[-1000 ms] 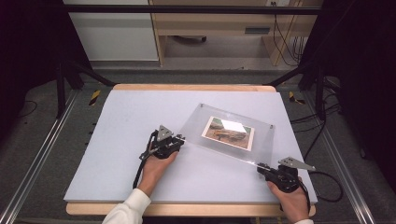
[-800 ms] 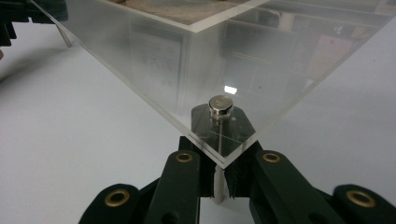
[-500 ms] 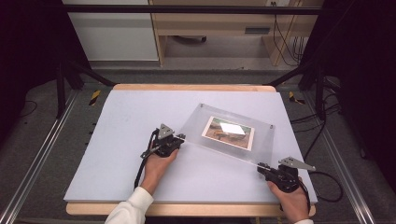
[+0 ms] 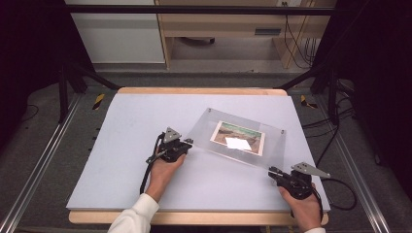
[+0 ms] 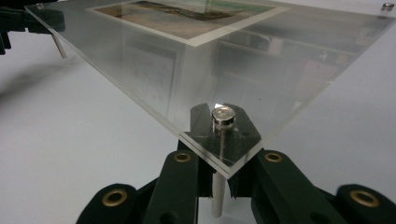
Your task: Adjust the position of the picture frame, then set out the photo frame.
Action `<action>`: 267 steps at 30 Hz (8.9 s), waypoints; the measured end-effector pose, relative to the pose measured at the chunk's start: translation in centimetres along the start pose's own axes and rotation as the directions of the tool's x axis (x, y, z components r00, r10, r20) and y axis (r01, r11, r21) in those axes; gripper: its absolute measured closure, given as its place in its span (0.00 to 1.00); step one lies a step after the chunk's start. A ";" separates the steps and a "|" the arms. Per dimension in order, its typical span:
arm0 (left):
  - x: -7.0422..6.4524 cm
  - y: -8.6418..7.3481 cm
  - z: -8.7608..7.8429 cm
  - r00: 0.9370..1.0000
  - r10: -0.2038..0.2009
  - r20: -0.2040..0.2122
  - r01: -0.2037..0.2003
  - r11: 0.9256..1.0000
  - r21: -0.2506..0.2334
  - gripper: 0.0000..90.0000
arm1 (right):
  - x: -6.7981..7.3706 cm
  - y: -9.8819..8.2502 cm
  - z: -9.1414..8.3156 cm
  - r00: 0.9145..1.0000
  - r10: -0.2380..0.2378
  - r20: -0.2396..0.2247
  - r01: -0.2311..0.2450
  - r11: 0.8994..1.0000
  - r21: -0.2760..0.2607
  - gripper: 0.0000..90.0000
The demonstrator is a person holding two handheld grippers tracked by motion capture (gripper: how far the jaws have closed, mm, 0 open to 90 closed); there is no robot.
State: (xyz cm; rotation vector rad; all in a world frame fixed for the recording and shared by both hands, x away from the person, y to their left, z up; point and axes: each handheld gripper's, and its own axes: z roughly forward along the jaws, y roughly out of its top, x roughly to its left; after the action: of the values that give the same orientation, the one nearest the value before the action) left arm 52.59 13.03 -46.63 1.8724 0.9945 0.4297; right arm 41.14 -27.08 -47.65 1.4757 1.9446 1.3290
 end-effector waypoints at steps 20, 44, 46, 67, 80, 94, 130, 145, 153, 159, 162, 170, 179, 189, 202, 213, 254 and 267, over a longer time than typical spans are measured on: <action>-0.3 1.2 -0.6 1.000 0.008 0.014 -0.008 1.000 0.001 0.94 | 0.0 0.7 -0.3 1.000 0.024 0.009 -0.023 0.998 -0.057 0.94; -0.2 1.4 -0.5 1.000 -0.004 0.025 0.004 1.000 -0.011 0.93 | -0.1 1.0 -0.5 1.000 0.028 0.005 -0.027 0.997 -0.074 0.94; -0.2 1.4 -0.5 1.000 -0.001 0.026 0.002 1.000 -0.013 0.93 | -0.1 1.0 -0.5 1.000 0.027 0.006 -0.027 0.997 -0.073 0.94; -0.3 2.7 -3.5 0.999 0.023 -0.023 -0.025 0.992 -0.123 0.94 | 0.2 4.1 -0.8 1.000 -0.014 -0.023 0.010 0.989 -0.144 0.93; 1.5 2.9 -7.3 0.997 -0.011 -0.081 -0.003 0.985 -0.171 0.94 | 2.1 6.4 1.4 0.995 -0.061 -0.075 0.049 0.987 -0.155 0.93; 3.7 2.4 -11.8 0.987 -0.034 -0.158 0.001 0.978 -0.209 0.94 | 5.6 8.7 4.1 0.984 -0.116 -0.134 0.093 0.981 -0.170 0.93; 4.2 -1.7 -14.2 0.980 -0.087 -0.178 0.045 0.973 -0.226 0.93 | 8.0 8.3 6.0 0.975 -0.135 -0.176 0.114 0.986 -0.125 0.93; 3.6 -2.5 -12.1 0.983 -0.087 -0.160 0.053 0.978 -0.204 0.93 | 6.1 7.1 6.2 0.982 -0.105 -0.156 0.090 0.991 -0.101 0.93; 3.2 -3.5 -12.1 0.985 -0.083 -0.153 0.054 0.981 -0.184 0.93 | 5.9 6.2 6.1 0.984 -0.102 -0.148 0.088 0.991 -0.099 0.94; 3.2 -4.3 -12.0 0.986 -0.094 -0.140 0.074 0.987 -0.145 0.94 | 6.0 5.3 6.2 0.986 -0.106 -0.128 0.097 0.992 -0.077 0.94; 3.2 -4.6 -11.9 0.986 -0.096 -0.136 0.078 0.989 -0.129 0.94 | 6.2 4.8 6.3 0.988 -0.101 -0.117 0.095 0.994 -0.059 0.94; 3.3 -5.3 -11.8 0.986 -0.094 -0.136 0.082 0.993 -0.087 0.94 | 6.5 3.7 6.3 0.989 -0.100 -0.109 0.099 0.995 -0.015 0.94; 3.4 -5.8 -11.6 0.987 -0.088 -0.132 0.083 0.996 -0.045 0.94 | 6.6 3.1 6.5 0.990 -0.097 -0.103 0.100 0.995 0.024 0.94; 3.5 -6.1 -11.5 0.988 -0.080 -0.131 0.077 0.997 -0.023 0.94 | 6.6 2.7 6.6 0.989 -0.108 -0.100 0.113 0.993 0.045 0.94; 3.6 -6.5 -11.3 0.991 -0.058 -0.123 0.061 0.998 0.022 0.93 | 6.5 2.2 6.8 0.988 -0.113 -0.104 0.122 0.989 0.080 0.93; 3.5 -6.7 -11.1 0.991 -0.043 -0.128 0.048 0.998 0.034 0.93 | 6.5 2.0 6.9 0.989 -0.104 -0.106 0.114 0.989 0.090 0.93; 5.5 -3.8 -16.3 0.997 -0.028 -0.066 0.021 0.995 -0.093 0.12 | 4.7 4.1 2.1 0.991 -0.101 -0.082 0.098 0.994 -0.042 0.16; 5.4 -1.0 -12.3 0.998 -0.053 -0.025 0.051 0.997 -0.055 0.16 | 5.5 6.6 5.1 0.989 -0.104 -0.103 0.106 0.994 0.022 0.30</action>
State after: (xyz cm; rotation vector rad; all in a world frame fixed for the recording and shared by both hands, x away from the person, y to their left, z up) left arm 47.44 24.59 -41.93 1.7921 1.0367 0.4476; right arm 46.42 -19.75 -43.32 1.3213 2.0812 1.3605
